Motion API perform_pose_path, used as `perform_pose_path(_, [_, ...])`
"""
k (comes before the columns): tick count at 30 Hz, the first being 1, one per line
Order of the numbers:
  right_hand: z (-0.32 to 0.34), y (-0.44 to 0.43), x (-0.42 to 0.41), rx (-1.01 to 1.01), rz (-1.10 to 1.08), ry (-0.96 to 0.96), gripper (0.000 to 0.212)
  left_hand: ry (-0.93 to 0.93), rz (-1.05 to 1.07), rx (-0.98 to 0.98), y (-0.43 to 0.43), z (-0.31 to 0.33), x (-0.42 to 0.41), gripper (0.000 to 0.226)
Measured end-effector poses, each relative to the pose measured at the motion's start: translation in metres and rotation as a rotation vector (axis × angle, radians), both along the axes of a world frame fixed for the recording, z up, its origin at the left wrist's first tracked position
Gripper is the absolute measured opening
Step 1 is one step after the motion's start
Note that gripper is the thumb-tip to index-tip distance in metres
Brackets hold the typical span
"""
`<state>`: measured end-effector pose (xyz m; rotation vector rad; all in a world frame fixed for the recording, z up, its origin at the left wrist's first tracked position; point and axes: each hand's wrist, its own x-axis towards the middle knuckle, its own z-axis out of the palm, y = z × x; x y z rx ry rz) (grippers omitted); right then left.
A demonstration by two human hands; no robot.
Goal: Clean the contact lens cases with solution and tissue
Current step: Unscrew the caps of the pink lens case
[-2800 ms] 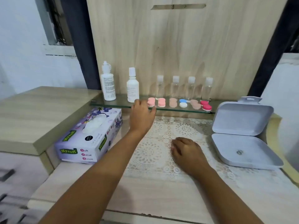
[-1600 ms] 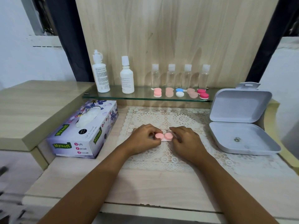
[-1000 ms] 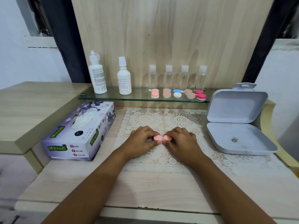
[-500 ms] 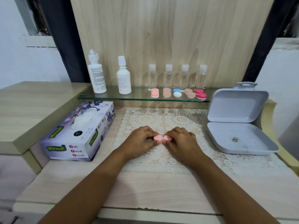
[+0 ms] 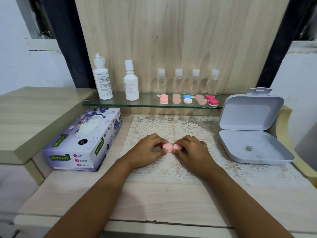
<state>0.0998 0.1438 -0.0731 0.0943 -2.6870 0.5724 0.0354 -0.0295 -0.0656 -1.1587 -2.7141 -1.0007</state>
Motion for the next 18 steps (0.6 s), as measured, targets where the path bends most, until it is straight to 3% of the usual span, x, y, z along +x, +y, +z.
perform_pose_path(4, [-0.0002,0.0004,-0.0003,0.006,0.003,-0.001,0.027,-0.045,0.025,0.062,0.0009,-0.0006,0.0001,0.025])
perform_pose_path(10, [-0.0003,0.0008,0.0007,0.001,0.007,0.002,0.026,-0.016,-0.005,-0.027,-0.0014,-0.0021,0.0006,0.052])
perform_pose_path(18, [0.0010,0.0006,0.0016,0.007,0.012,0.004,0.027,-0.042,0.048,0.073,0.0020,-0.0002,-0.0001,0.019])
